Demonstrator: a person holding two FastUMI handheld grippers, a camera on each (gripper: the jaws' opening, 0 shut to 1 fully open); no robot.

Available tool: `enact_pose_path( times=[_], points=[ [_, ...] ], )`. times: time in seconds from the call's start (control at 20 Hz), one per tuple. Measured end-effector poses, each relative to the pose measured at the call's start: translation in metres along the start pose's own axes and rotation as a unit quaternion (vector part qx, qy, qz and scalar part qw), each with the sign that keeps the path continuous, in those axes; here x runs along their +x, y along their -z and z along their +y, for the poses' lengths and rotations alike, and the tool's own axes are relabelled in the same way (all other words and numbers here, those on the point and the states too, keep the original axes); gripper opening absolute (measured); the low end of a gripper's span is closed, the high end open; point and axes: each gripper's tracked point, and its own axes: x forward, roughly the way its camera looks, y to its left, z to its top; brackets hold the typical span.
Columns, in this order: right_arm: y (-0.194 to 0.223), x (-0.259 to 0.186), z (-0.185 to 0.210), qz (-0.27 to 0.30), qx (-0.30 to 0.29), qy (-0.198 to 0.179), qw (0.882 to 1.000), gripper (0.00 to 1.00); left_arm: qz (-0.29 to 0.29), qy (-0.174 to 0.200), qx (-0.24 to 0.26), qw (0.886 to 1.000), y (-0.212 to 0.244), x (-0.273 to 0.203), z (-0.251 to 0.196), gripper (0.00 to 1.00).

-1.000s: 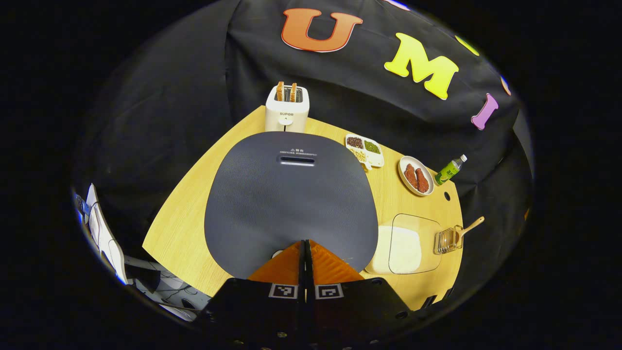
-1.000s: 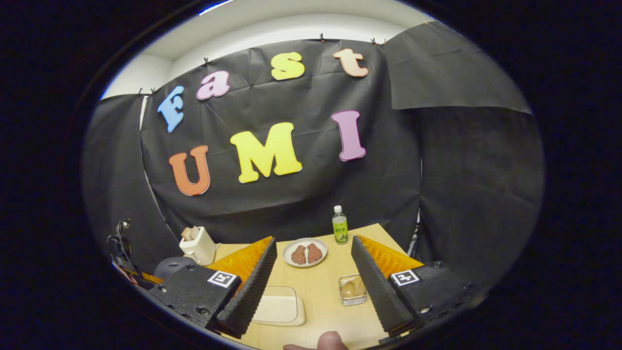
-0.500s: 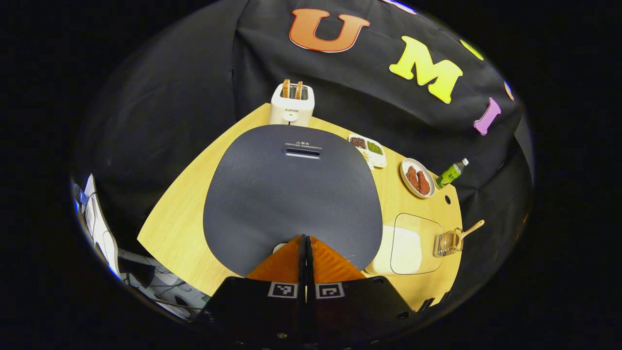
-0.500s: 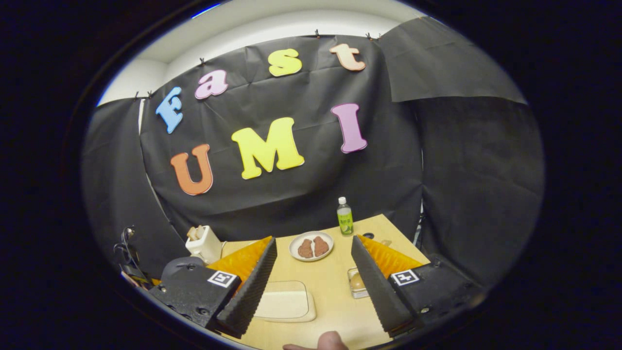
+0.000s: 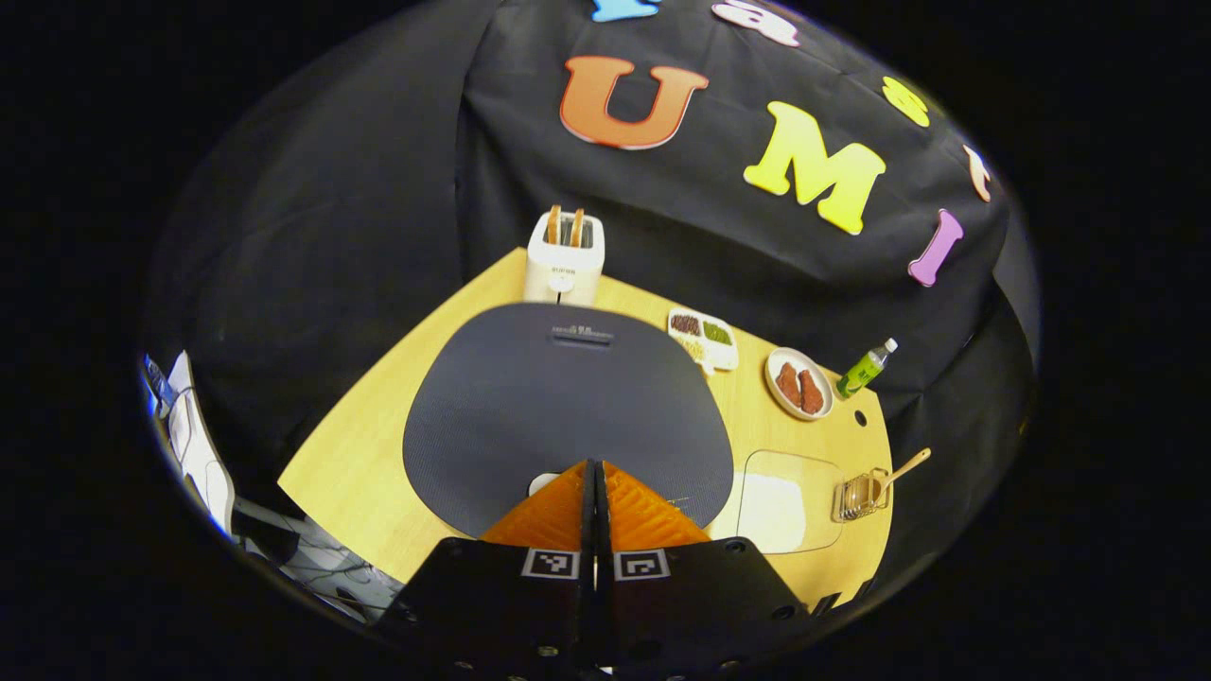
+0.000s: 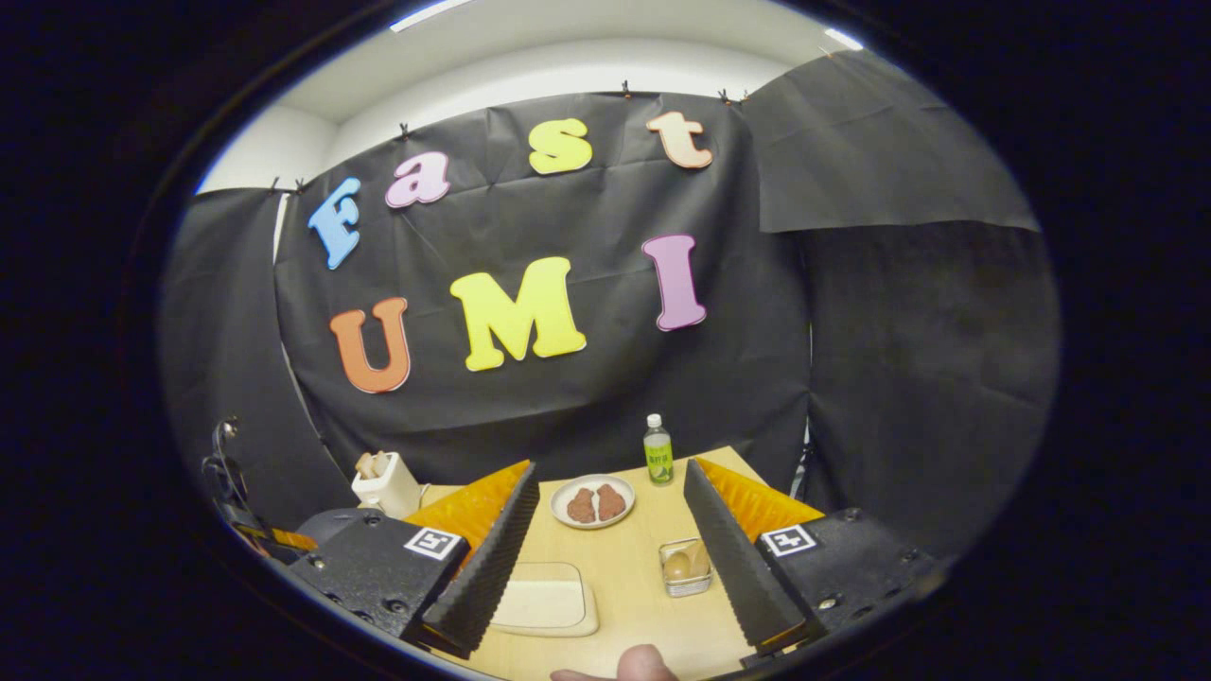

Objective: Close the left gripper, press the button to open the rice cooker; take a wooden spoon from the chopstick holder with the right hand, scoop a spoonful of rice and pour it into the rice cooker, then put the wooden spoon back into the chopstick holder.

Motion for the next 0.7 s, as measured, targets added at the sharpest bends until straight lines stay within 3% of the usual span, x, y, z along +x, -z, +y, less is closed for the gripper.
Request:
enact_pose_path(
  times=[0.4, 0.45, 0.55, 0.6, 0.7],
  points=[
    [-0.009, -0.013, 0.005, -0.01, -0.01, -0.005, 1.0, 1.0, -0.146, 0.016, 0.041, 0.988, -0.091, -0.038, -0.021, 0.0],
    [-0.01, -0.014, 0.007, -0.01, -0.011, -0.007, 1.0, 1.0, -0.166, 0.013, 0.044, 0.985, -0.103, -0.042, -0.022, 0.22],
    [-0.014, -0.018, 0.006, -0.015, -0.015, -0.008, 1.0, 1.0, -0.198, 0.018, 0.045, 0.979, -0.115, -0.057, -0.03, 0.27],
    [-0.017, -0.02, 0.004, -0.02, -0.018, -0.007, 1.0, 1.0, -0.215, 0.02, 0.049, 0.975, -0.121, -0.062, -0.033, 0.41],
    [-0.015, -0.02, 0.003, -0.021, -0.021, -0.006, 1.0, 1.0, -0.246, 0.022, 0.065, 0.967, -0.13, -0.077, -0.039, 0.58]
  ],
)
